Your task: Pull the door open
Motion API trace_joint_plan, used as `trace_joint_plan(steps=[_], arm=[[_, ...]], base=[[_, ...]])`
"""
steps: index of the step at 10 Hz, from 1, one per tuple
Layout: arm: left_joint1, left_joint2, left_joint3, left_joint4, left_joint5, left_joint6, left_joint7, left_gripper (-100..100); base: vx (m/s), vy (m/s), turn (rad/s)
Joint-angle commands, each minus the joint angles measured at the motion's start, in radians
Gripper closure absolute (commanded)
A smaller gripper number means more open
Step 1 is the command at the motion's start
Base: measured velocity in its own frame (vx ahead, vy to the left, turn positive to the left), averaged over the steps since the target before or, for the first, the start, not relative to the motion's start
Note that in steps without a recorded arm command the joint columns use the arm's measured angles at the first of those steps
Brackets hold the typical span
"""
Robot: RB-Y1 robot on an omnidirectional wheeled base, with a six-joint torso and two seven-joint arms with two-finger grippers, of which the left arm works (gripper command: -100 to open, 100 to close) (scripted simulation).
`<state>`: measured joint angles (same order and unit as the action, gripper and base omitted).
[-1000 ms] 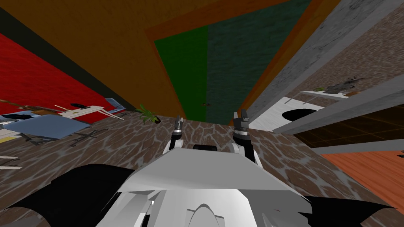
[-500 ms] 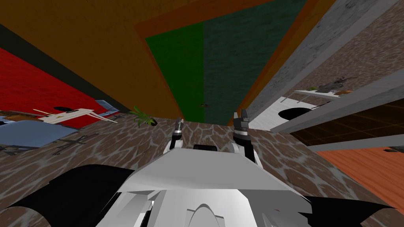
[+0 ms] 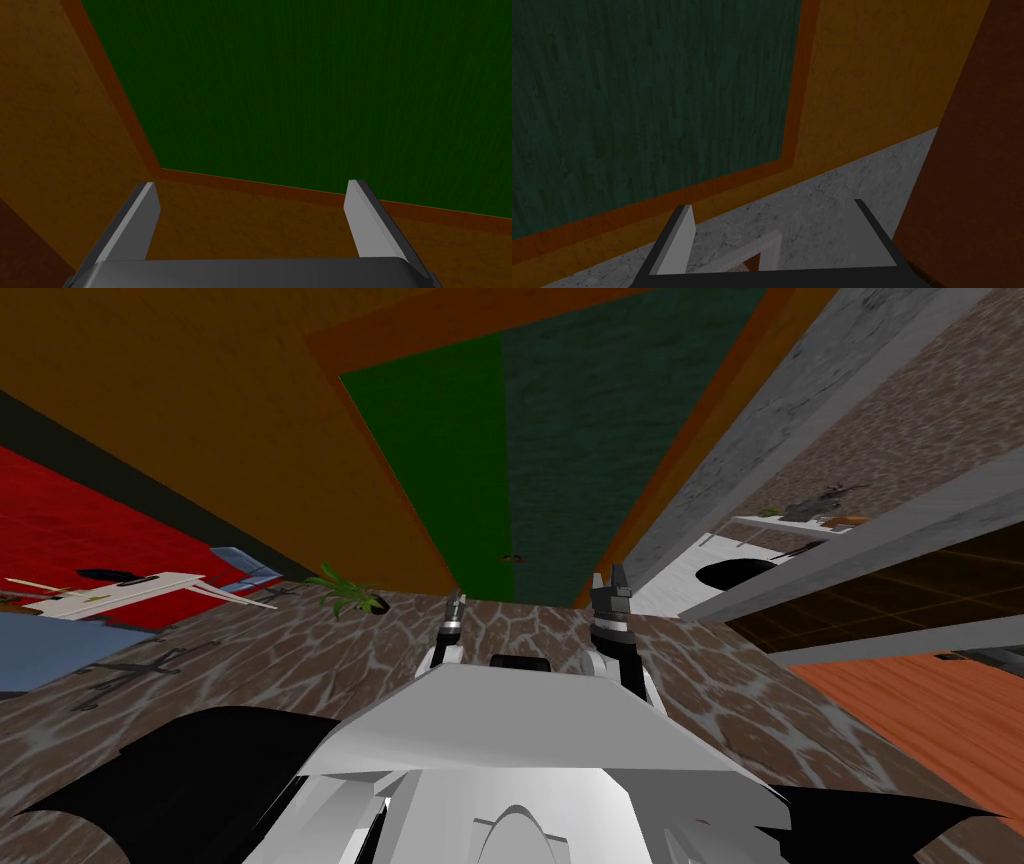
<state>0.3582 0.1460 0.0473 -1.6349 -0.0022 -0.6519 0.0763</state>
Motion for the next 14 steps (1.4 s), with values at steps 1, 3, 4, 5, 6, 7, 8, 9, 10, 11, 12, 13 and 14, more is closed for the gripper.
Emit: trace_joint_plan(steps=[1,3,4,5,6,7,8,9,10,11,12,13,14], arm=[[-0.012,0.009,0.003,0.043,0.005,-0.011,0.010,-100],[-0.023,0.020,0.006,0.090,0.011,-0.023,0.021,-100],[-0.029,0.025,0.007,0.114,0.013,-0.030,0.026,-100],[-0.035,0.030,0.008,0.138,0.016,-0.036,0.031,-100],[-0.040,0.035,0.009,0.162,0.019,-0.043,0.037,-100],[-0.046,0.040,0.011,0.185,0.022,-0.049,0.042,-100],[-0.051,0.045,0.012,0.209,0.024,-0.055,0.047,-100],[-0.057,0.049,0.013,0.233,0.027,-0.062,0.053,-100],[-0.062,0.054,0.015,0.257,0.030,-0.068,0.058,-100],[-0.068,0.059,0.016,0.280,0.033,-0.074,0.063,-100],[-0.073,0.064,0.017,0.303,0.035,-0.080,0.068,-100],[-0.078,0.068,0.018,0.326,0.038,-0.087,0.073,-100],[-0.084,0.073,0.019,0.349,0.041,-0.093,0.079,-100]], base=[[0.108,-0.046,-0.075],[0.109,-0.040,-0.067],[0.108,-0.040,-0.073],[0.118,-0.040,-0.071],[0.113,-0.035,-0.069],[0.101,-0.033,-0.073],[0.087,-0.023,-0.080],[0.112,-0.015,-0.072],[0.128,-0.035,-0.063],[0.114,-0.037,-0.063],[0.110,-0.038,-0.070],[0.113,-0.034,-0.077],[0.113,-0.019,-0.065]])
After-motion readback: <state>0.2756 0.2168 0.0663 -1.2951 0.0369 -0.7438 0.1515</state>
